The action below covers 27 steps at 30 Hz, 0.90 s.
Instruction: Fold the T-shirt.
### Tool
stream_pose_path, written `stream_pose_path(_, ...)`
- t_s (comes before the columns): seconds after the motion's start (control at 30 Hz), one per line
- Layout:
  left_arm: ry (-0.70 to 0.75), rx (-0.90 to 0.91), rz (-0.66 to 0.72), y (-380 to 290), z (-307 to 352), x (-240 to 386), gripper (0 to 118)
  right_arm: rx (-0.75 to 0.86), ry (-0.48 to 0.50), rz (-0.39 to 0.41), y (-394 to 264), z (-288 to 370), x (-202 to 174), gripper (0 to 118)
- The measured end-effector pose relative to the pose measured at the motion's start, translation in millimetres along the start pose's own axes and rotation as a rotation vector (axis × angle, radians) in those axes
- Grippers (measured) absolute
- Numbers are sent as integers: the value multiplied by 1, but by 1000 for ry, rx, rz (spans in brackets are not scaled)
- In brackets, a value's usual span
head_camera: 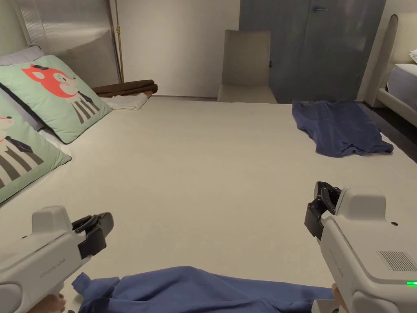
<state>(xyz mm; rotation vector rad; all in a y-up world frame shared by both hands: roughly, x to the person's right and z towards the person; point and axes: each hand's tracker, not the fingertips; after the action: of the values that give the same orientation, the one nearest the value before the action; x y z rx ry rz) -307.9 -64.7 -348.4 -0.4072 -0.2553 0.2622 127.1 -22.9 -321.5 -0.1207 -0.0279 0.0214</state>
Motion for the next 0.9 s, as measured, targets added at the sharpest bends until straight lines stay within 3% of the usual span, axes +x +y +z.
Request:
stream_pose_path(0.07, -20, -71, 38, -10, 7, -19, 0, -10, 6, 2, -3, -3, -4, 0)
stream_pose_path(0.2, -115, -234, 259, -28, 15, -59, 0, -42, 27, -10, -9, -8, -11, 0)
stream_pose_path(0.3, -32, -260, 252, -44, 21, -68, 1, -54, 35, -13, -14, -10, -16, 0)
stream_pose_path(0.33, -30, -275, 278, -48, 20, -74, 9, -60, 38, -13, -15, -12, -17, 0)
stream_pose_path(0.37, -48, -311, 360, -49, 19, -83, 24, -67, 43, -13, -16, -13, -18, 0)
stream_pose_path(0.43, -61, -317, 449, -58, 16, -90, 81, -82, 50, -12, -19, -15, -21, 0)
stream_pose_path(0.47, -65, -322, 446, -62, 13, -90, 99, -88, 55, -9, -21, -16, -22, 0)
stream_pose_path(0.5, -73, -320, 443, -62, 11, -94, 109, -93, 57, -6, -22, -17, -23, 0)
stream_pose_path(0.67, -114, -380, 491, -70, -17, -91, 103, -109, 56, -1, -24, -18, -24, 0)
stream_pose_path(0.83, -80, -429, 451, -87, -45, -70, 53, -103, 39, -4, -22, -13, -15, 0)
stream_pose_path(0.87, -55, -397, 391, -88, -47, -72, 41, -103, 32, -1, -22, -12, -12, 0)
stream_pose_path(0.9, -51, -390, 381, -90, -51, -79, 21, -102, 23, -1, -21, -12, -9, 0)
